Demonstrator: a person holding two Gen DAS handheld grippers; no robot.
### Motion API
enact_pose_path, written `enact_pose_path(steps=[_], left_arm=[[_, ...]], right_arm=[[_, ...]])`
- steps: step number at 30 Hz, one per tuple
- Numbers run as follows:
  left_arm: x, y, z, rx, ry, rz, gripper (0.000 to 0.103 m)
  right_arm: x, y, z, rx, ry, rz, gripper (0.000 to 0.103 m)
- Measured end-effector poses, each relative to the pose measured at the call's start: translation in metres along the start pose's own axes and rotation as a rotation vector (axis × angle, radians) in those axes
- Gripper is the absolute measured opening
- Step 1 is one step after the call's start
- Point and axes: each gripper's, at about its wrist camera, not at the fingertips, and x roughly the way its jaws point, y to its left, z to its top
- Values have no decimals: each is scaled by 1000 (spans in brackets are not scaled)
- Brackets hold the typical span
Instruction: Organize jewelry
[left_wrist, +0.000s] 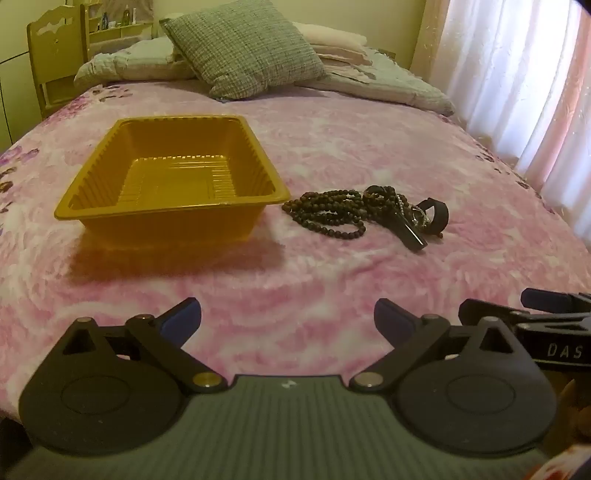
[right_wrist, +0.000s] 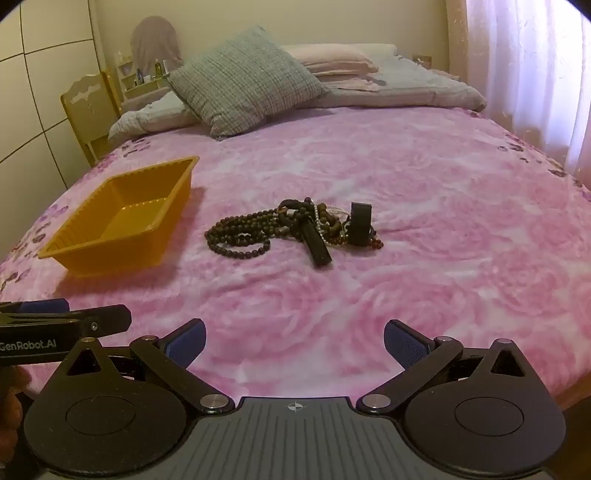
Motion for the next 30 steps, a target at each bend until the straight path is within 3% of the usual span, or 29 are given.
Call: enact_pose_path(steps=[6,30], left_arm=[[-5,1,-1,2,-35,10,98],[-3,3,-4,-18,-22,2,98]], right_arm=[[0,2,-1,-4,12,-7,102],[-1,2,0,-2,1,-28,102]])
